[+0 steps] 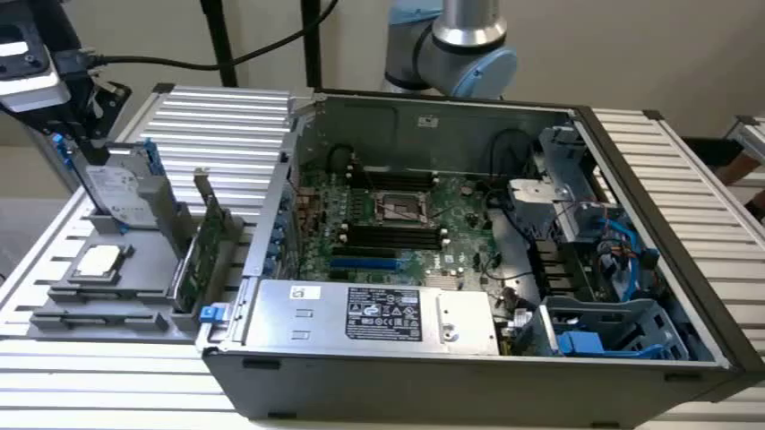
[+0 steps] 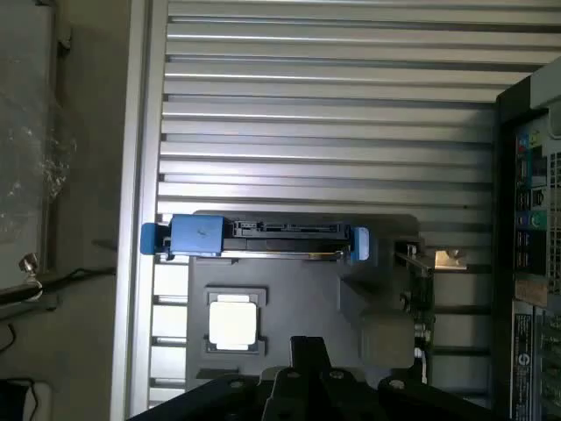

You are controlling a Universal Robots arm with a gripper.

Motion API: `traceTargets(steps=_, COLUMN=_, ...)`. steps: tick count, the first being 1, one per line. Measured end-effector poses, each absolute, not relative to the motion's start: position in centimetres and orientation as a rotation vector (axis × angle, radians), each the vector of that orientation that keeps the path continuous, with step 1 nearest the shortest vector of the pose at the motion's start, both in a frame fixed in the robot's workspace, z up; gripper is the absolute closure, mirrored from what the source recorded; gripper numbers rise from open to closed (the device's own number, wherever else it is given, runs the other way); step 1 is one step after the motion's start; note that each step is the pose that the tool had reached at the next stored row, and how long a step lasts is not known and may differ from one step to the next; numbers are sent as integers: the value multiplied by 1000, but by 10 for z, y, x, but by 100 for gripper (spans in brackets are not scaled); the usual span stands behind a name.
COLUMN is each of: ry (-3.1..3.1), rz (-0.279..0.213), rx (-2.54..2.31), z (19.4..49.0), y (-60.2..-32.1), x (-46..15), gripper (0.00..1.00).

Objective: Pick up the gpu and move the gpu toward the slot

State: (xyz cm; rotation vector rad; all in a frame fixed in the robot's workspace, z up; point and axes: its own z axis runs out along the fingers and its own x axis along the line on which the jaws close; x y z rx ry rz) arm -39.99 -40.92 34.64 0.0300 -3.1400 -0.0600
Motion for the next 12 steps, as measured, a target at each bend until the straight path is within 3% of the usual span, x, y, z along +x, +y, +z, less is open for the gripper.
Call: traceTargets(steps=12, ry=-3140, rz=-60, rx=30, z=346, y=-409, x=-400, gripper=89)
